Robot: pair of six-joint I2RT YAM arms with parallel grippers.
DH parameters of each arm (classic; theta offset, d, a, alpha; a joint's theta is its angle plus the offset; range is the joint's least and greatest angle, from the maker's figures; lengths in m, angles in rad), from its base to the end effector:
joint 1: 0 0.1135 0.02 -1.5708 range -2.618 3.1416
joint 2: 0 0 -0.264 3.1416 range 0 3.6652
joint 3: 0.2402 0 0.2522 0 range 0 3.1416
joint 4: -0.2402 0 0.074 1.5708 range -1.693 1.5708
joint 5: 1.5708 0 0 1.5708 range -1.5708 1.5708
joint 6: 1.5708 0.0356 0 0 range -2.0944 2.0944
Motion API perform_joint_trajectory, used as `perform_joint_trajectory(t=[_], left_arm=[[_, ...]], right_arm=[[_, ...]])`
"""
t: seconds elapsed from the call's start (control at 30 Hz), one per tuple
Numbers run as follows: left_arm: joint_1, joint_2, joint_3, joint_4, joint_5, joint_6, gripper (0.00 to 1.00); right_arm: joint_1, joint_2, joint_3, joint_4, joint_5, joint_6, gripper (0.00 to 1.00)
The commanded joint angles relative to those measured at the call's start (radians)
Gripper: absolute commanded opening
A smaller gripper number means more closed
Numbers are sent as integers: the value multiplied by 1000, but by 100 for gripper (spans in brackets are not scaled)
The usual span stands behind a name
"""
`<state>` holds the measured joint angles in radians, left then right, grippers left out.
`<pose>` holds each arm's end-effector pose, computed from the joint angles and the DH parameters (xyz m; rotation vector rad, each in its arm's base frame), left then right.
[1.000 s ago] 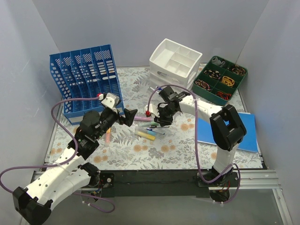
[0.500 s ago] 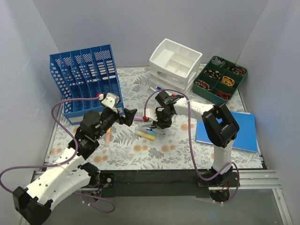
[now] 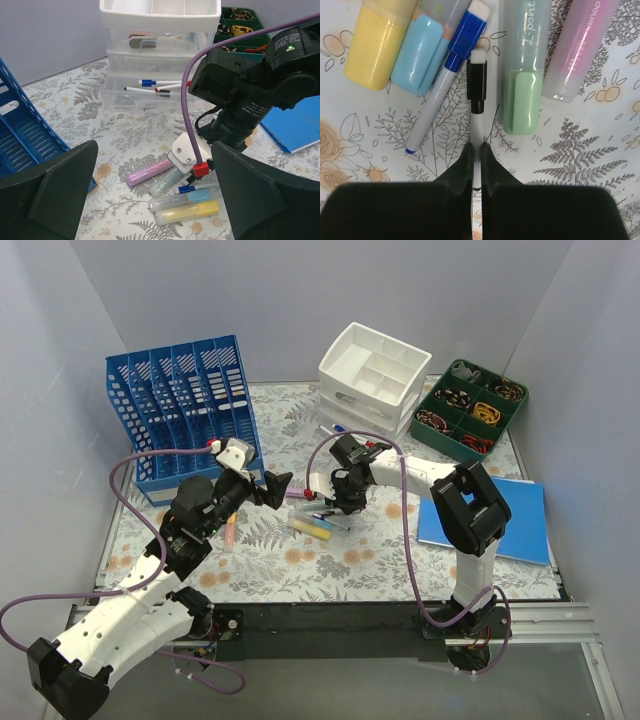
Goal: Organize the desk
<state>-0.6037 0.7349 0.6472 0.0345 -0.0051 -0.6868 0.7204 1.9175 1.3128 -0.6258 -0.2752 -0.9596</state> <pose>0.1506 -0.1037 0.3230 -0.0755 1.7154 -0.9756 0.2803 0.2589 0.1698 -2.0950 1.7898 0.3222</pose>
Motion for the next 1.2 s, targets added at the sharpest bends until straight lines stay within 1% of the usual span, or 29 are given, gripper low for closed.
perform_joint_trajectory(t=[0.0,0.07,0.2,0.33,0.4,0.53,0.6,0.67,0.73,0.8,0.93,0.97,1.07,1.17], left_arm=[[2,-6,-6,8,-3,16,98],[2,-5,-4,8,-1,16,98],[2,0,-6,8,1,16,98],[2,4,-7,8,4,18,98],[2,12,-8,8,39,18,98],[2,26,-8,7,82,21,98],[2,31,-7,7,89,23,98],[2,35,-8,5,91,24,98],[4,37,-9,5,91,26,98],[2,38,-9,5,96,26,98],[2,37,-9,4,96,27,98],[4,37,-8,4,96,27,98],[4,35,-8,4,99,27,98],[2,35,-8,4,102,27,98]], right_arm=[[5,-87,77,-100,-67,-1,1],[7,-129,106,-144,-94,-2,1],[-2,-192,167,-161,-108,31,1],[-39,-209,258,-143,-55,142,1],[-58,-210,293,-74,-9,232,1],[-91,-213,292,81,126,344,1],[-98,-195,295,122,213,383,1],[-105,-166,305,162,261,429,1],[-113,-147,318,188,306,453,1],[-119,-123,325,198,309,455,2],[-133,-86,347,196,311,456,16],[-133,-81,345,198,309,456,23],[-134,-90,330,198,295,453,35],[-131,-121,303,193,237,437,41]])
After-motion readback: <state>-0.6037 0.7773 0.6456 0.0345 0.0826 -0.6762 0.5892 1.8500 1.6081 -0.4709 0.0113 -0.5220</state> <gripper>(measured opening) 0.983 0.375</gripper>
